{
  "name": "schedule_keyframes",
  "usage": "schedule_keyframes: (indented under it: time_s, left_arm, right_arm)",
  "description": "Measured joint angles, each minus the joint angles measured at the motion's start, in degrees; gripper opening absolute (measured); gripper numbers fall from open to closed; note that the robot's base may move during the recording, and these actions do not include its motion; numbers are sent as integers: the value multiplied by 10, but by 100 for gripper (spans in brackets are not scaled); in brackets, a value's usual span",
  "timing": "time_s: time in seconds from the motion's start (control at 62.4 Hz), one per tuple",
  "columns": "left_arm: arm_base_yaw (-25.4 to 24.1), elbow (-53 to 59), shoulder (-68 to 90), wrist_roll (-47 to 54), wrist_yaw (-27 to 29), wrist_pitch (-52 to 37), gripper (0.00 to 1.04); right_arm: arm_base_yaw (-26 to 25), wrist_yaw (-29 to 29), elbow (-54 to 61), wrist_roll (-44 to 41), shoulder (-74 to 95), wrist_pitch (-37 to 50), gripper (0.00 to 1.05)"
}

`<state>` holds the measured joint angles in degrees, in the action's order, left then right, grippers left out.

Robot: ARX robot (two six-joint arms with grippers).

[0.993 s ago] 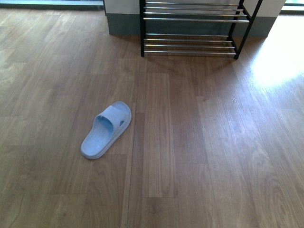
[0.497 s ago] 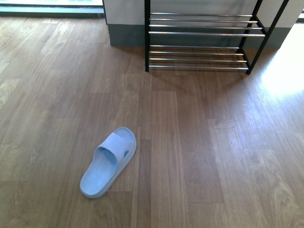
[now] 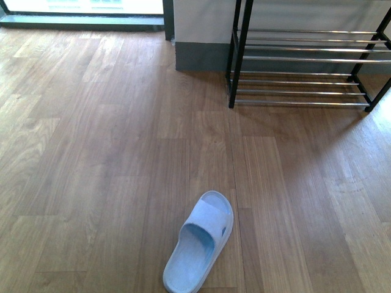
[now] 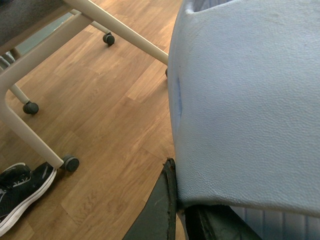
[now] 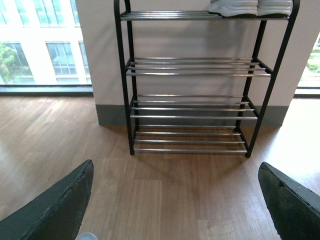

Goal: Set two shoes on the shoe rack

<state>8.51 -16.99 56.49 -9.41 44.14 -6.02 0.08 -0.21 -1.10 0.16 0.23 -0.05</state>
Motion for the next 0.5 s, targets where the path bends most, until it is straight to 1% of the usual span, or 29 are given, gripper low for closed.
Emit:
schedule_keyframes:
  time_s: [0.497]
  left_arm:
    - [2,0,1,0,-3,0,2]
  right_arm:
    - [0,4,0,0,0,0,95]
